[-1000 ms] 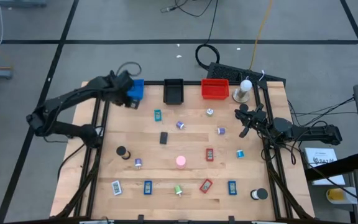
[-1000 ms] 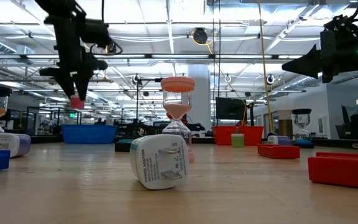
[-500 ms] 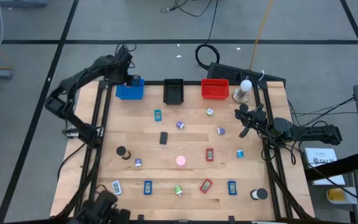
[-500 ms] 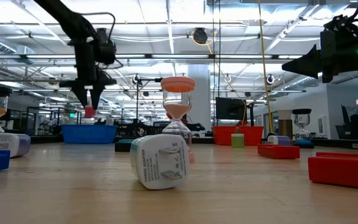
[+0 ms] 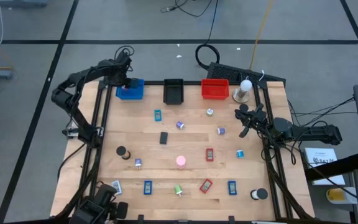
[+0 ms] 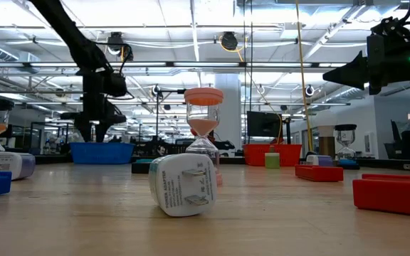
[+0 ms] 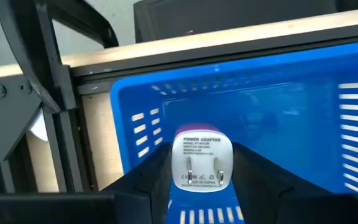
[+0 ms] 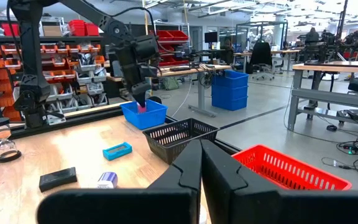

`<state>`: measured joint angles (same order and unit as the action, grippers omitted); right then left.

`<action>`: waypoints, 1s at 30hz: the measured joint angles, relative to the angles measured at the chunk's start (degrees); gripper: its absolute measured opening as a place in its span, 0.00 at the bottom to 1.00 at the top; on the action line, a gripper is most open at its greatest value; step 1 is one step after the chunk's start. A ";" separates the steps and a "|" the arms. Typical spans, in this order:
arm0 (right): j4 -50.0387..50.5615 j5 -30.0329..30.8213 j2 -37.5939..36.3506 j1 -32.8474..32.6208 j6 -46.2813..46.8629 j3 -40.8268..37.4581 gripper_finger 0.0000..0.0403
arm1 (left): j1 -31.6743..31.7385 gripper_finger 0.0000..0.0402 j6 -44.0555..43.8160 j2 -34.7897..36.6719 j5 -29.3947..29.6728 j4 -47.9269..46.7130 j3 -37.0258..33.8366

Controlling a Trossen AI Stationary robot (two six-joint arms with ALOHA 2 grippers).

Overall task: Pick & Place Office items
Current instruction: Put the pink charger adapter into the blue bin

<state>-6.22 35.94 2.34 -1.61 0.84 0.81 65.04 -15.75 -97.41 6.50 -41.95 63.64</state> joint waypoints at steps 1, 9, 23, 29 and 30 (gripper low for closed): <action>0.00 0.00 0.01 -0.01 0.00 -0.01 0.00 | 0.25 0.36 0.00 0.00 0.00 0.49 -0.59; 0.00 0.00 0.01 -0.01 0.01 -0.01 0.00 | 0.93 0.36 0.00 0.00 -1.51 9.95 -5.95; 0.00 -0.01 0.01 -0.01 0.00 0.00 0.00 | 1.26 0.36 -0.20 0.02 0.04 10.53 -6.18; 0.00 -0.02 -0.01 0.00 0.00 -0.02 0.00 | 0.82 0.38 0.11 0.02 0.87 10.49 -6.18; 0.00 -0.02 -0.01 -0.01 0.00 0.00 0.00 | 0.82 0.40 0.18 0.02 1.15 10.44 -6.18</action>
<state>-6.22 35.92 2.33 -1.62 0.84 0.82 65.87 -15.57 -97.38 7.65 -31.51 57.45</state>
